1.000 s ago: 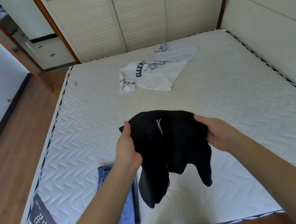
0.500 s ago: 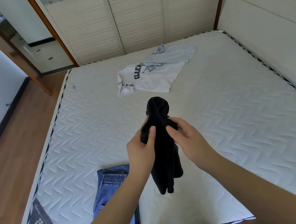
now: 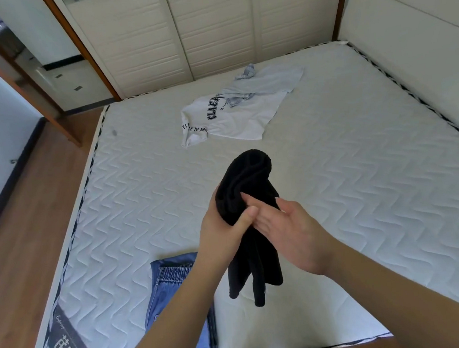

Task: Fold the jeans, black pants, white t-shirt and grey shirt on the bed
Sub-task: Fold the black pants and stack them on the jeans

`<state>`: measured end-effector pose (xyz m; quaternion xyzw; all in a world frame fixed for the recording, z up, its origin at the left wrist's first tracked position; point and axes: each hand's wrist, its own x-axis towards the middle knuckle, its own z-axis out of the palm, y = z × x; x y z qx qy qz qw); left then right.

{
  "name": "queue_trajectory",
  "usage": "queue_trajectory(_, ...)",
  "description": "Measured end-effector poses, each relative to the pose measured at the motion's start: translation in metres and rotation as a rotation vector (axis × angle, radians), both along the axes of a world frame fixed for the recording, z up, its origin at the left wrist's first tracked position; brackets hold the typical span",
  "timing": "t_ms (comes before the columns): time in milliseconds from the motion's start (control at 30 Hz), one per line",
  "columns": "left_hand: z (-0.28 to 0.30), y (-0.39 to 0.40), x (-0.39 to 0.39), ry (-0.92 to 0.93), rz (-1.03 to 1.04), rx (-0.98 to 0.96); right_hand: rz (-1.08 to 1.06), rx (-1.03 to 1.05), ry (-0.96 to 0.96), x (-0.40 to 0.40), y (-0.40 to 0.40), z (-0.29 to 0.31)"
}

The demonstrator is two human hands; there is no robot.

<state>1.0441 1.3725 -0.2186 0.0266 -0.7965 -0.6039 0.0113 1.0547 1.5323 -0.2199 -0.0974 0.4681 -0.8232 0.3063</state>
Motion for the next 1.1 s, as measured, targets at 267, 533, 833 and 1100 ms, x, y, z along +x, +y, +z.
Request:
queue_trajectory(267, -0.002, -0.028, -0.007, -0.053, -0.008, 0.062, -0.457, 0.557, 0.265, -0.019, 0.035, -0.008)
queue_trajectory(533, 0.009, -0.032, -0.001, -0.084, -0.264, -0.002, -0.203, 0.547, 0.313, -0.045, 0.059, -0.018)
queue_trajectory(833, 0.023, -0.043, -0.009, 0.144, -0.378, -0.405, -0.413, 0.704, 0.514, -0.047, 0.058, -0.004)
queue_trajectory(1100, 0.028, -0.006, -0.013, 0.373, -0.390, -0.992, -0.379, 0.639, 0.567, -0.044, 0.049, 0.004)
